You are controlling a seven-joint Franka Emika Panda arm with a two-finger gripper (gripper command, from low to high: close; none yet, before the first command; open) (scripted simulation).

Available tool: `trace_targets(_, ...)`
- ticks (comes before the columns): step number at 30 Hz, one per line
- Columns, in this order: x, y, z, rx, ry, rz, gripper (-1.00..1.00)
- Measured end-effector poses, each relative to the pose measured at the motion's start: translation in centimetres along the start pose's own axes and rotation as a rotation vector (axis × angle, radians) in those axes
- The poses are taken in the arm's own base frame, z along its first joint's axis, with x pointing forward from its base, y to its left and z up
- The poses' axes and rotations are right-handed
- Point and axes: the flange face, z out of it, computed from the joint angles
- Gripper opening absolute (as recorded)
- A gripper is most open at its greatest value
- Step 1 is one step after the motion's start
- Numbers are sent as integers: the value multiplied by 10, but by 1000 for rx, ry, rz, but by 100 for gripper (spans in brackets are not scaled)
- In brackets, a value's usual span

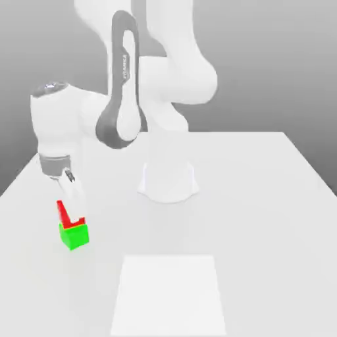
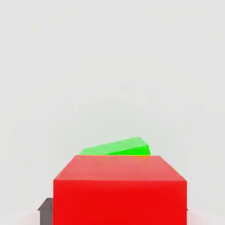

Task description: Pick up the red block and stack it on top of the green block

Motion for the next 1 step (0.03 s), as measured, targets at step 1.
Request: trace_targets(1,0,0,0,0,0,-2,100)
